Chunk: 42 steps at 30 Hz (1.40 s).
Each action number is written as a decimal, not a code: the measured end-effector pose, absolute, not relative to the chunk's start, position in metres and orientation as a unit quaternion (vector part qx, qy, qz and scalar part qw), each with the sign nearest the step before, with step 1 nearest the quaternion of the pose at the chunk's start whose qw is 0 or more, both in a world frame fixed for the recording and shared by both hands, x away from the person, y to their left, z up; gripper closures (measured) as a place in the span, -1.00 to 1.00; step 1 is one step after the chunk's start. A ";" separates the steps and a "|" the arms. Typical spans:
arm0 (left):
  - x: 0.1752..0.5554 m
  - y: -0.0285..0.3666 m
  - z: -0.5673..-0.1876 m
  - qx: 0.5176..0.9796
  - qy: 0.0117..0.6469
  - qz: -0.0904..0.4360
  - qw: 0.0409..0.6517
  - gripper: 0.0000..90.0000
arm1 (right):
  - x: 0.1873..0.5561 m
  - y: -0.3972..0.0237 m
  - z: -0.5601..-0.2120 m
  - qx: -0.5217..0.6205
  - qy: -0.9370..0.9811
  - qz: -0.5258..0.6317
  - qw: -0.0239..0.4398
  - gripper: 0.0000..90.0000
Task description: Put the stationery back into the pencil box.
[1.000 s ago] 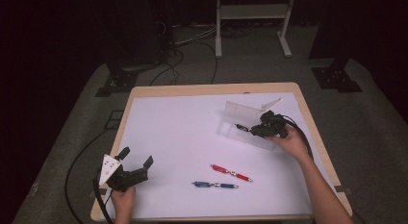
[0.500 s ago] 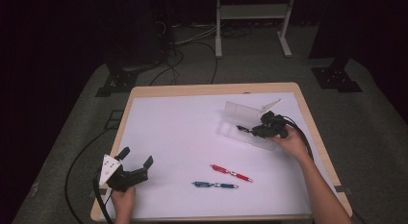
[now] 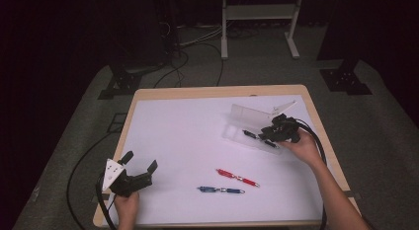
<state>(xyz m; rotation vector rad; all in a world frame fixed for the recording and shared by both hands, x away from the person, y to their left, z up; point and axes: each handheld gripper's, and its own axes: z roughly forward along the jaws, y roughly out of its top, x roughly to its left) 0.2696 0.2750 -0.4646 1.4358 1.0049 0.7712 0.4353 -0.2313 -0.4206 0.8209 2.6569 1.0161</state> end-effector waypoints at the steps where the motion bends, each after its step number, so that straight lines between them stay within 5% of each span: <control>1: 0.270 0.275 -0.465 0.613 0.429 0.330 0.575 -0.99 | 0.433 -0.231 -0.419 0.274 0.893 0.347 0.088 0.45; 26: 0.269 0.275 -0.464 0.614 0.430 0.330 0.574 -0.99 | 0.367 -0.209 -0.407 0.232 0.878 0.414 0.058 -0.22; 42: 0.269 0.275 -0.464 0.614 0.429 0.332 0.573 -0.99 | 0.337 -0.197 -0.418 0.218 0.877 0.426 0.044 -0.44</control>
